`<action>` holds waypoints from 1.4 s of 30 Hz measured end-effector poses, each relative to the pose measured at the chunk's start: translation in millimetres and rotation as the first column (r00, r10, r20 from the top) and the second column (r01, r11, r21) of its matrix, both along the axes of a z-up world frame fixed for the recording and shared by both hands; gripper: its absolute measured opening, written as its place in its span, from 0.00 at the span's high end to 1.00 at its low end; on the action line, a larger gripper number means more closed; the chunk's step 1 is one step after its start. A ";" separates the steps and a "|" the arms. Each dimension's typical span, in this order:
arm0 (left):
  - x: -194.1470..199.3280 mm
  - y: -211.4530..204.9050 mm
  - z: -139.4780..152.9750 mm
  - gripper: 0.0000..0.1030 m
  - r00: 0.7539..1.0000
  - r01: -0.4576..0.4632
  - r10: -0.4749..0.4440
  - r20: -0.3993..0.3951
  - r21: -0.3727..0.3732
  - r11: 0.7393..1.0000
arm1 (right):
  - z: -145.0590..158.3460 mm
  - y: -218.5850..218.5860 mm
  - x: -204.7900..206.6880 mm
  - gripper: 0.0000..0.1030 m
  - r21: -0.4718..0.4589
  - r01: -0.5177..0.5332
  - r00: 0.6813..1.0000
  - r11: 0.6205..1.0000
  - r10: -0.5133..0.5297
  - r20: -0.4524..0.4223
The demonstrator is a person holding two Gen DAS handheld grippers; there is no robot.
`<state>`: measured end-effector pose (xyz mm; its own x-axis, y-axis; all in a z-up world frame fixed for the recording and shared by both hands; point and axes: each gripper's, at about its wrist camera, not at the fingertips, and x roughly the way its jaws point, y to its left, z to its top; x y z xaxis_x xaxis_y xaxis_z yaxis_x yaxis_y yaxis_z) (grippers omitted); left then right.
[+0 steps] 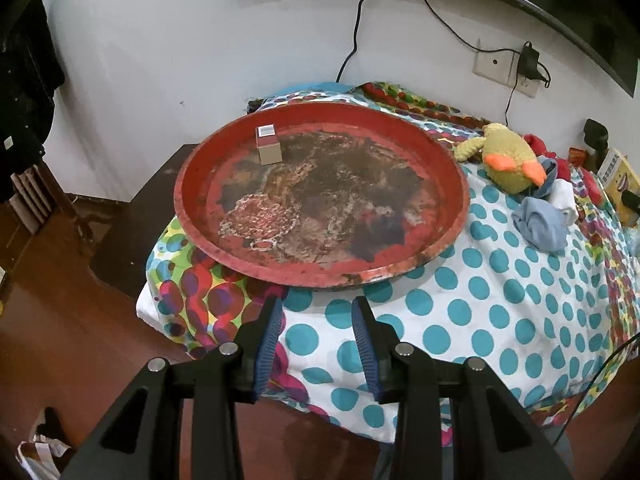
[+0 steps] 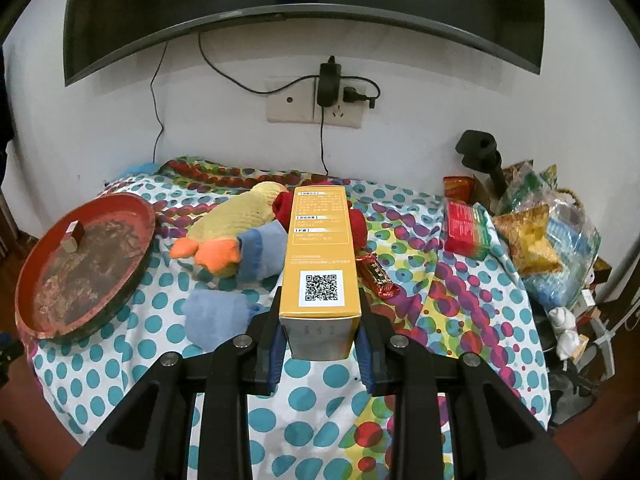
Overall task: Organize objects
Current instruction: 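Withdraw the left tool from the tray while the right tool carries the yellow box, then lower the yellow box into the red tray and open the right tool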
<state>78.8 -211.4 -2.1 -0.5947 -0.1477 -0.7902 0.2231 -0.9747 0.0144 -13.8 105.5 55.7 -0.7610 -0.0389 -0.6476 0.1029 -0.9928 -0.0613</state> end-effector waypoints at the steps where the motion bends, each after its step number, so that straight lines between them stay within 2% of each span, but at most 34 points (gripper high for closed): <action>1: -0.2 -3.8 -0.8 0.64 1.000 -0.003 0.003 0.002 0.018 1.000 | 0.1 -2.7 -0.2 0.72 -0.003 -0.004 1.000 1.000 0.004 0.005; 5: 0.4 -19.1 -2.5 0.64 0.999 -0.034 0.034 0.006 0.064 0.997 | 1.3 -20.3 -0.8 0.72 -0.010 -0.036 0.999 0.999 0.037 0.021; 10: 3.6 -40.7 0.7 0.64 0.994 -0.109 0.109 -0.008 -0.005 0.994 | 2.5 -57.0 -0.8 0.72 -0.019 -0.112 0.993 0.994 0.112 0.044; 15: 7.6 -67.7 0.8 0.64 0.986 -0.164 0.165 -0.011 0.049 0.985 | 5.5 -102.5 -2.0 0.73 -0.027 -0.205 0.977 0.978 0.207 0.050; 22: 10.7 -87.5 -0.9 0.64 0.977 -0.210 0.211 -0.008 0.070 0.975 | -1.6 -182.8 -19.3 0.72 -0.032 -0.366 0.928 0.930 0.367 0.063; 25: 11.3 -93.9 -3.9 0.64 0.975 -0.222 0.223 0.002 0.087 0.971 | -13.8 -215.4 -38.4 0.73 -0.063 -0.407 0.905 0.911 0.412 0.108; 30: 12.5 -104.7 -8.1 0.64 0.968 -0.249 0.250 0.010 0.103 0.963 | -31.9 -264.9 -72.8 0.72 -0.109 -0.429 0.882 0.897 0.442 0.166; 34: 12.2 -106.8 -10.4 0.64 0.967 -0.256 0.256 0.015 0.115 0.960 | -41.2 -303.2 -95.8 0.72 -0.087 -0.442 0.874 0.893 0.450 0.185; 42: 9.6 -104.5 -14.1 0.64 0.970 -0.243 0.242 0.020 0.075 0.967 | -65.7 -361.1 -134.0 0.72 -0.039 -0.465 0.855 0.884 0.460 0.240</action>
